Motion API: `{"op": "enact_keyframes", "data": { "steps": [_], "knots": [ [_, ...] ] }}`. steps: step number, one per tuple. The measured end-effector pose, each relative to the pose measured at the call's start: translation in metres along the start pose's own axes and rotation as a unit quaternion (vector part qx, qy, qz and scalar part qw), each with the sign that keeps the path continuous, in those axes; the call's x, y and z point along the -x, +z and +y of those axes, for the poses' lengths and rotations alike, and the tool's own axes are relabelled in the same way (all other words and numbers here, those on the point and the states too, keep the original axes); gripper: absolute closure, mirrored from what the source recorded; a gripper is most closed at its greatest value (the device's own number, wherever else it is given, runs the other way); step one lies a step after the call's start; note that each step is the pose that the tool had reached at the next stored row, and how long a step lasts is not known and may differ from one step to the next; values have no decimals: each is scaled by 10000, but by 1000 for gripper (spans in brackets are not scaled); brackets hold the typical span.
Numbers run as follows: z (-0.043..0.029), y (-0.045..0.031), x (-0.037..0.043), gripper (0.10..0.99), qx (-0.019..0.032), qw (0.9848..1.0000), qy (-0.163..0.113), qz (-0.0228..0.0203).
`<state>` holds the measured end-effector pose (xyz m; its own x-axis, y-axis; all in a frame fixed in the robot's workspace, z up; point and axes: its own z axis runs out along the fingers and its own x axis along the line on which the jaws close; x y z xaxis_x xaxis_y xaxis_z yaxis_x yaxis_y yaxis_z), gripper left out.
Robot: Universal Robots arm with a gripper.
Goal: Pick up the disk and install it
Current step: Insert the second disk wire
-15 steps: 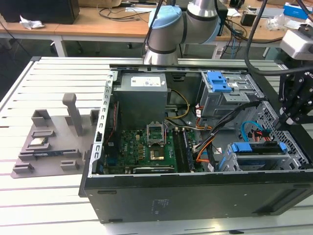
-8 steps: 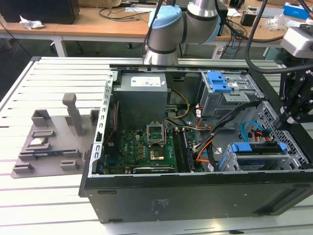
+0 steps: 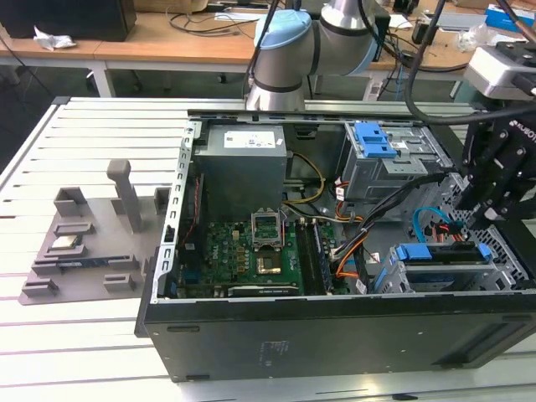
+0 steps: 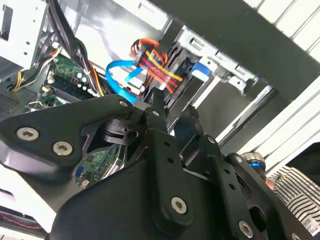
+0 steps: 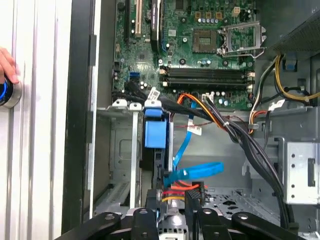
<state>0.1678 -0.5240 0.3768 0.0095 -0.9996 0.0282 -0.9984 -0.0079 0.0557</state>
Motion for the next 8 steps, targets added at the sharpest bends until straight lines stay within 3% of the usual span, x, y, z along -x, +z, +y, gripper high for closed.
{"op": "enact_keyframes", "data": {
  "steps": [3,8],
  "knots": [
    [147,39,-11,725,0,10000,-10,0],
    [164,72,-37,725,-1,10000,-27,3]
  ]
}}
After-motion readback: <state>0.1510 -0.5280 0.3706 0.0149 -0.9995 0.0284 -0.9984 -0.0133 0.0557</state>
